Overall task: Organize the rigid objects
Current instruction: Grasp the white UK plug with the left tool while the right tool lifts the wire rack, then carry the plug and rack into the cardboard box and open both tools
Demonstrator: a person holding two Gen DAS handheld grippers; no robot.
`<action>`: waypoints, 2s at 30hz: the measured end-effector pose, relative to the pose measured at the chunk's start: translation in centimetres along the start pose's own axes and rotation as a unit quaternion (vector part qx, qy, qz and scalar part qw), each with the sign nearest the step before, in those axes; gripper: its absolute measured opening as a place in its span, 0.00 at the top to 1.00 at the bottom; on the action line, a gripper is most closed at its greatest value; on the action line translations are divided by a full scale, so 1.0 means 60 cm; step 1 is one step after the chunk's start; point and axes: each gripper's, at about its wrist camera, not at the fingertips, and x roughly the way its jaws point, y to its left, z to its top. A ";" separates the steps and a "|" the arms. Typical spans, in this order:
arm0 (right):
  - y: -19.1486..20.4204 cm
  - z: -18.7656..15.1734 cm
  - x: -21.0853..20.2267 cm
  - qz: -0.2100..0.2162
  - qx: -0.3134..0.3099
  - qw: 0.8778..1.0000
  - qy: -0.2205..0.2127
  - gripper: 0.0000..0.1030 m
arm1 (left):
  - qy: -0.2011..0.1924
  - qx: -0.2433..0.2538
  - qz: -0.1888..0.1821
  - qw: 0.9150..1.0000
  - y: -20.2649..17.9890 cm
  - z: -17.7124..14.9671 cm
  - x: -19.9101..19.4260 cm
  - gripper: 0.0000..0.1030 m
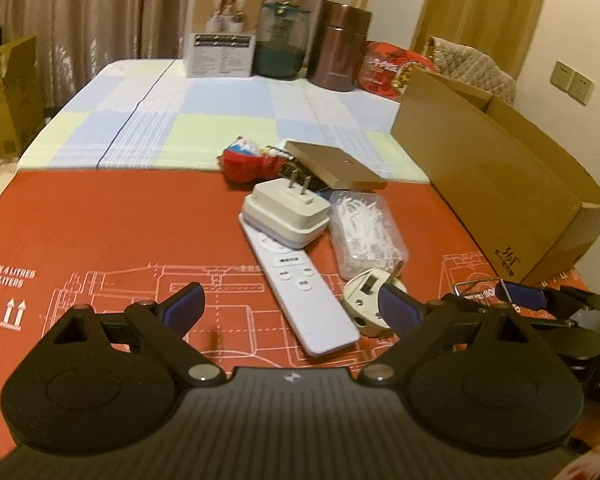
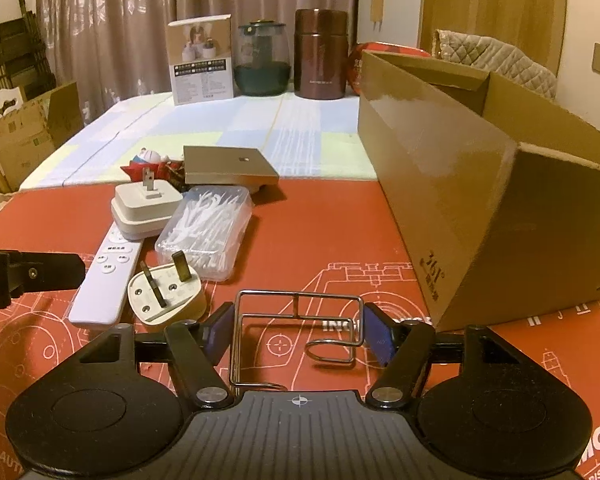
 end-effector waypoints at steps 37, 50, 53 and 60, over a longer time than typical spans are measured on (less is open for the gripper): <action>-0.090 -0.017 -0.059 -0.008 0.043 0.999 0.008 0.37 | 0.049 0.235 -0.017 0.971 -0.141 -0.015 0.113 0.46; -0.077 -0.005 -0.084 0.002 0.035 0.999 -0.011 0.37 | 0.069 0.175 -0.033 0.982 -0.133 -0.003 0.086 0.58; -0.071 0.000 -0.093 0.006 0.030 0.999 -0.018 0.37 | 0.065 0.174 -0.031 0.982 -0.135 0.004 0.073 0.58; -0.065 0.010 -0.116 0.009 0.027 0.999 -0.036 0.37 | 0.052 0.169 -0.028 0.984 -0.140 0.016 0.045 0.58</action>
